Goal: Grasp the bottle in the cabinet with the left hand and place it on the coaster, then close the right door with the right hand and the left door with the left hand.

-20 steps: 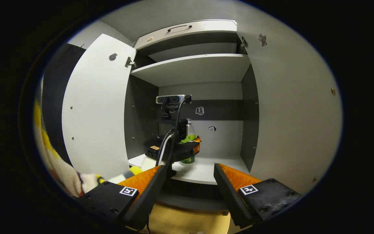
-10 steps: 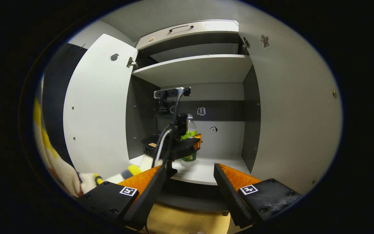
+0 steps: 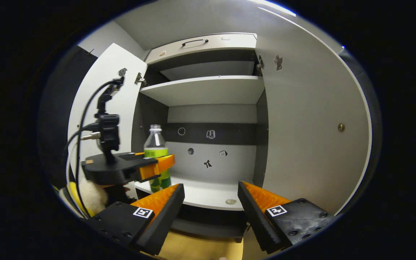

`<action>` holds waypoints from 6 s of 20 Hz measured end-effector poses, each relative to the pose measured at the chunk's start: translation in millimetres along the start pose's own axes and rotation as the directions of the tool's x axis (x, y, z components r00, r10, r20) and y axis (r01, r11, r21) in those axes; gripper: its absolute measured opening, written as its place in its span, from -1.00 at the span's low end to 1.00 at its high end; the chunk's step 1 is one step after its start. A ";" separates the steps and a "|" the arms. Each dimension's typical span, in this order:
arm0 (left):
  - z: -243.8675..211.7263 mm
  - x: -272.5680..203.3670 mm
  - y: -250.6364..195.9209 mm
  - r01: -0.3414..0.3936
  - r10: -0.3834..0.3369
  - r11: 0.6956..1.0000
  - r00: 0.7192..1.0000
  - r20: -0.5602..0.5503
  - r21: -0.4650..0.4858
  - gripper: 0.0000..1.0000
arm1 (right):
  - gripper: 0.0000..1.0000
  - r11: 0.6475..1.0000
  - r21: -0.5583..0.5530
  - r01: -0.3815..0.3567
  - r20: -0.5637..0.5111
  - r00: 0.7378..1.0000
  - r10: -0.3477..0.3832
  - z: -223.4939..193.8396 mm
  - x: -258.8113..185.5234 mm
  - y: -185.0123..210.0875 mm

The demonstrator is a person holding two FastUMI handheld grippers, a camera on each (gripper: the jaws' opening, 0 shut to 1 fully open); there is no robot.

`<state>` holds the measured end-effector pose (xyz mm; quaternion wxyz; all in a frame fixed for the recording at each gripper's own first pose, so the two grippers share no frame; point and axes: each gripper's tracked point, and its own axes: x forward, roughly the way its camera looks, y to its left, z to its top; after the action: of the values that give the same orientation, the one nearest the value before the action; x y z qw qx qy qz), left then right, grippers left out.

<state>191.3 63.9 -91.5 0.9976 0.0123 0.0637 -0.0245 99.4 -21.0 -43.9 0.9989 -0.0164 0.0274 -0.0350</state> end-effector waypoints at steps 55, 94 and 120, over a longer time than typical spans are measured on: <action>-316.6 -249.5 -94.5 -0.040 0.054 0.995 0.987 -0.149 0.095 0.89 | 0.96 0.990 0.096 -0.105 -0.193 0.973 0.122 -119.8 -141.1 9.3; 69.2 -349.0 158.9 -0.461 0.467 0.881 0.883 -0.045 0.103 0.89 | 0.94 0.993 0.116 -0.010 0.038 0.999 0.006 41.3 -70.8 -88.4; 45.6 -229.0 204.8 -0.237 0.243 0.969 0.966 -0.089 0.073 0.82 | 0.95 0.987 0.154 0.042 0.025 0.999 -0.047 24.1 71.5 28.1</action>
<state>-19.4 277.9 -12.7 0.9881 0.0520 0.1093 0.0952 173.9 2.7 -24.7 0.9964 0.0593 0.0100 -0.0592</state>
